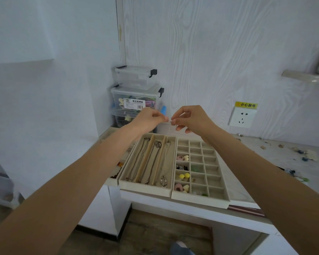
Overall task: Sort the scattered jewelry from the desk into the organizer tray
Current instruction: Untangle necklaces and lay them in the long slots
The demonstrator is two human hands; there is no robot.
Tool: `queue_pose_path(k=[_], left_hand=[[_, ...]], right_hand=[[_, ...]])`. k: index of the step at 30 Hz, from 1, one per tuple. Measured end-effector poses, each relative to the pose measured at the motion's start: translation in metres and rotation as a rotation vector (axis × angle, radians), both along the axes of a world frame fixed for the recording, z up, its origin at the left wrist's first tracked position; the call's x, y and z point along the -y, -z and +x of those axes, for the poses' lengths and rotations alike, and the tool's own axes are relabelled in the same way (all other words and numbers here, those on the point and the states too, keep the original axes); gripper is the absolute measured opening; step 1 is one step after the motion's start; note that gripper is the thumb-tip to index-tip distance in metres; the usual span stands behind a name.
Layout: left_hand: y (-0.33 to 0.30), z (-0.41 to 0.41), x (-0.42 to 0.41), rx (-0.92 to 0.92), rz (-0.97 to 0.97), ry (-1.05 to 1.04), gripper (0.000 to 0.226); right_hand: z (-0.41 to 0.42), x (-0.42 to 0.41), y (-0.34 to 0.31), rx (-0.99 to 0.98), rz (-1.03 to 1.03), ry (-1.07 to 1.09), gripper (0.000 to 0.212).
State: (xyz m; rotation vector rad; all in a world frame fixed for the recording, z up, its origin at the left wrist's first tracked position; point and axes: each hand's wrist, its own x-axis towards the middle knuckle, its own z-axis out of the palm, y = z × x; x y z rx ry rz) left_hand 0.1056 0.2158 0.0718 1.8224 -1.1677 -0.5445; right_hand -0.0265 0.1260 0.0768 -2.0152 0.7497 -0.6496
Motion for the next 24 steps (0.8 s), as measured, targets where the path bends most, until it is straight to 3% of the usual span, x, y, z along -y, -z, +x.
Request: queue_pose_path(k=[10, 14, 17, 22, 24], left_hand=[[0.036, 0.013, 0.024, 0.185, 0.149, 0.014, 0.018], [0.047, 0.019, 0.036, 0.224, 0.219, 0.006, 0.020], [0.049, 0.019, 0.042, 0.175, 0.193, 0.018, 0.022], [0.046, 0.014, 0.041, -0.101, 0.094, 0.094, 0.024], [0.046, 0.014, 0.041, -0.111, 0.091, 0.103, 0.026]], right_hand=[[0.024, 0.030, 0.023, -0.185, -0.079, 0.065, 0.011], [0.028, 0.039, 0.029, -0.176, -0.004, 0.023, 0.015], [0.026, 0.043, 0.026, -0.143, 0.072, -0.056, 0.012], [0.023, 0.048, 0.025, -0.113, 0.114, -0.161, 0.010], [0.024, 0.049, 0.027, -0.082, 0.143, -0.173, 0.011]])
